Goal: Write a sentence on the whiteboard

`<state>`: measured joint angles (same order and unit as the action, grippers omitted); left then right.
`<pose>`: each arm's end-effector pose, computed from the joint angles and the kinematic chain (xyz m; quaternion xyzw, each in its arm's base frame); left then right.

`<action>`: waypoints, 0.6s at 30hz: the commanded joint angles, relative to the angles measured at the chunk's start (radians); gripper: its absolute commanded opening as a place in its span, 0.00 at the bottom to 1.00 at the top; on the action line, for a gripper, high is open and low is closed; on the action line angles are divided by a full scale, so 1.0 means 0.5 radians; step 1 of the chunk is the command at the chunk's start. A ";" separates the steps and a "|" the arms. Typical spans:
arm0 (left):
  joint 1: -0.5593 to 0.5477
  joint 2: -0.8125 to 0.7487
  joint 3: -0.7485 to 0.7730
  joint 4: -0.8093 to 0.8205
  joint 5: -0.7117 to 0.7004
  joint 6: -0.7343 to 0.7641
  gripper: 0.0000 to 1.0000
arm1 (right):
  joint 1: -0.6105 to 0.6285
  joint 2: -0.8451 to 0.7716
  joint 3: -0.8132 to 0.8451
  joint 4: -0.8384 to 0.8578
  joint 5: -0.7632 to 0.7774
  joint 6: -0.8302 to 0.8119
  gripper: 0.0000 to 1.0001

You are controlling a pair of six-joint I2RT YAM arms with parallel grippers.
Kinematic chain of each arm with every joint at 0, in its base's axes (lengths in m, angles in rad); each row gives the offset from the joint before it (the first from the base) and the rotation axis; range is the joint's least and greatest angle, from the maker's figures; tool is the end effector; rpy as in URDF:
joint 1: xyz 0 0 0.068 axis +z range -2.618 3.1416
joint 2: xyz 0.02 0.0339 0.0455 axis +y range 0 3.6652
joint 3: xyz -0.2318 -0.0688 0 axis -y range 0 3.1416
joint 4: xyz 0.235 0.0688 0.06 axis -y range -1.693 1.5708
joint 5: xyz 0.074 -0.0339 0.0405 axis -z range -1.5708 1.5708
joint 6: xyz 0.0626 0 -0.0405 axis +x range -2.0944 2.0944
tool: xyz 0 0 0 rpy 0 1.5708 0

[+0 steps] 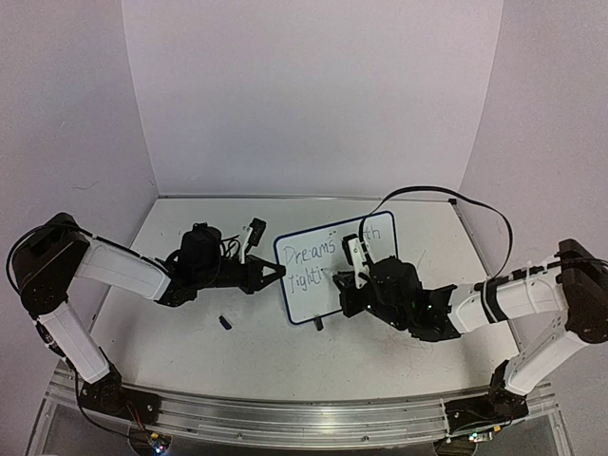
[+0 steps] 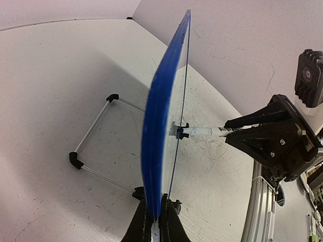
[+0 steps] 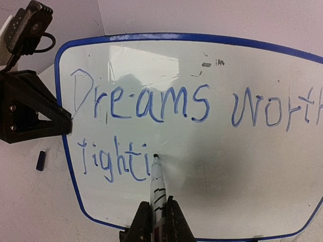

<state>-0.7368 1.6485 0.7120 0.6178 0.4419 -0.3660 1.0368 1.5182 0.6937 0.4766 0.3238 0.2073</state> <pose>0.2409 -0.2547 0.1500 0.2720 0.7534 -0.4508 0.3939 0.1886 0.2797 0.1677 -0.2409 0.7769 0.2229 0.5373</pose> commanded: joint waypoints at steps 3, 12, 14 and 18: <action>0.008 -0.091 -0.016 -0.027 -0.071 0.072 0.00 | -0.006 -0.016 0.017 -0.012 0.030 0.019 0.00; 0.009 -0.078 -0.001 -0.027 -0.065 0.070 0.00 | -0.005 -0.047 -0.075 -0.050 -0.018 0.075 0.00; 0.007 -0.078 0.000 -0.027 -0.065 0.069 0.00 | -0.003 -0.051 -0.079 -0.052 -0.018 0.078 0.00; 0.007 -0.080 0.003 -0.028 -0.062 0.066 0.00 | -0.004 -0.049 -0.066 -0.049 -0.009 0.069 0.00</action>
<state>-0.7368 1.6482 0.7120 0.6178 0.4412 -0.3660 1.0374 1.5162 0.6609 0.4587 0.3081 0.2336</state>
